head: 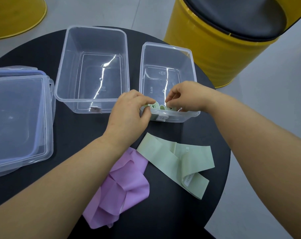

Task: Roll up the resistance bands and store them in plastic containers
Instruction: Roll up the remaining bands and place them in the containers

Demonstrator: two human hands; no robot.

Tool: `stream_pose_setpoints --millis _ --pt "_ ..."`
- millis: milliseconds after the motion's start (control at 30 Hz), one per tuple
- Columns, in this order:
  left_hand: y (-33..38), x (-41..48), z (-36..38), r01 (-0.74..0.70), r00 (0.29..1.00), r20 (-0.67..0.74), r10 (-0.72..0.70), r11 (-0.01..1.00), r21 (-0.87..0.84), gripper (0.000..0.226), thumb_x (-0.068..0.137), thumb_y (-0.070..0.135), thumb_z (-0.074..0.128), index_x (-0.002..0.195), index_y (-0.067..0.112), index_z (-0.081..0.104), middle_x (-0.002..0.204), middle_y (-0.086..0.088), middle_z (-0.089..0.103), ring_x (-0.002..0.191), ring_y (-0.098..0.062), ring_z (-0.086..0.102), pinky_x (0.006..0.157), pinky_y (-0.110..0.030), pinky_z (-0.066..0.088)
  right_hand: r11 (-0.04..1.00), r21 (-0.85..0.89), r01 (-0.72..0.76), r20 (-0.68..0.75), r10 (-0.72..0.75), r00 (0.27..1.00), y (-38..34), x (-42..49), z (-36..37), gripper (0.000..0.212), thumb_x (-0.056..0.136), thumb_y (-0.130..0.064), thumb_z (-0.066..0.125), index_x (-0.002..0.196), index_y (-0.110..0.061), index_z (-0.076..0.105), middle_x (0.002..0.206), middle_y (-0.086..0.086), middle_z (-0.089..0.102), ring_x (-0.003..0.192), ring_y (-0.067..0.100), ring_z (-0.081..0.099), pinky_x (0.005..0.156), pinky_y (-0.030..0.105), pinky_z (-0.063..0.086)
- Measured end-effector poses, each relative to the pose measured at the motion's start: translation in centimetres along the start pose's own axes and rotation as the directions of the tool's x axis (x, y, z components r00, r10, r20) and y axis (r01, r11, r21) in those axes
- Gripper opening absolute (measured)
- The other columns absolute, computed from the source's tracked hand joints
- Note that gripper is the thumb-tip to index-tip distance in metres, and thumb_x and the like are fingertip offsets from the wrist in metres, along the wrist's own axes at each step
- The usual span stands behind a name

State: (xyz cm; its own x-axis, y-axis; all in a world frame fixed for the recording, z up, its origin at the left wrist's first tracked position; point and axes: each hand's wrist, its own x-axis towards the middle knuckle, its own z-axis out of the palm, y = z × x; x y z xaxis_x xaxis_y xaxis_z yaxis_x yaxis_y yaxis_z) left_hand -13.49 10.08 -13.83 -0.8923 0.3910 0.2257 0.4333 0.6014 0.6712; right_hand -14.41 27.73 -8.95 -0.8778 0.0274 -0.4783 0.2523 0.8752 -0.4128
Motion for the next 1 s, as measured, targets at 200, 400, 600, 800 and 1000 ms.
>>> stream_pose_setpoints --millis 200,400,600,800,1000 --pt "0.1 -0.1 -0.3 -0.001 1.000 -0.002 0.001 1.000 0.007 0.022 0.087 0.009 0.058 0.104 0.015 0.070 0.095 0.002 0.058 0.085 -0.008 0.045 0.078 -0.015 0.032 1.000 -0.011 -0.010 -0.007 0.009 1.000 0.0 -0.1 -0.1 0.013 0.090 -0.018 0.059 0.099 -0.013 0.067 0.092 -0.001 0.064 0.089 0.020 0.065 0.084 0.035 0.055" --pt "0.5 -0.5 -0.7 -0.033 0.997 -0.066 0.034 0.999 0.015 0.018 0.084 0.006 0.060 0.096 0.012 0.072 0.089 0.000 0.056 0.081 -0.013 0.045 0.072 -0.013 0.030 1.000 0.011 0.020 -0.165 -0.018 0.986 0.2 -0.9 -0.3 0.014 0.090 -0.025 0.060 0.101 -0.017 0.066 0.093 -0.004 0.061 0.073 0.009 0.057 0.065 0.022 0.046" --pt "1.4 -3.7 -0.2 -0.064 0.994 0.089 0.060 0.997 0.042 0.022 0.081 0.019 0.053 0.089 0.016 0.073 0.086 -0.001 0.067 0.085 -0.025 0.056 0.076 -0.026 0.037 0.953 0.284 0.105 -0.536 0.066 0.842 1.6 -6.1 2.4 0.012 0.088 -0.023 0.062 0.076 -0.023 0.060 0.072 -0.013 0.057 0.065 0.002 0.049 0.062 0.016 0.039" --pt "1.6 -6.6 1.4 -0.086 0.882 0.463 -0.088 0.936 0.341 0.056 0.087 0.035 0.057 0.139 0.028 0.039 0.147 0.006 0.032 0.134 -0.020 0.026 0.107 -0.032 0.029 0.980 0.156 -0.124 -0.150 0.148 0.978 5.1 -11.7 8.3 0.053 0.071 -0.039 0.078 0.119 -0.033 0.055 0.121 -0.016 0.048 0.119 0.009 0.040 0.095 0.022 0.033" --pt "1.1 -6.8 2.3 -0.079 0.916 0.396 -0.063 0.940 0.331 0.041 0.088 0.020 0.057 0.128 0.025 0.054 0.125 0.000 0.051 0.115 -0.026 0.042 0.095 -0.029 0.034 0.987 -0.116 -0.113 -0.074 0.105 0.992 6.8 -11.5 9.6 0.055 0.081 -0.028 0.068 0.132 -0.034 0.048 0.133 -0.007 0.046 0.123 0.020 0.039 0.099 0.034 0.034"
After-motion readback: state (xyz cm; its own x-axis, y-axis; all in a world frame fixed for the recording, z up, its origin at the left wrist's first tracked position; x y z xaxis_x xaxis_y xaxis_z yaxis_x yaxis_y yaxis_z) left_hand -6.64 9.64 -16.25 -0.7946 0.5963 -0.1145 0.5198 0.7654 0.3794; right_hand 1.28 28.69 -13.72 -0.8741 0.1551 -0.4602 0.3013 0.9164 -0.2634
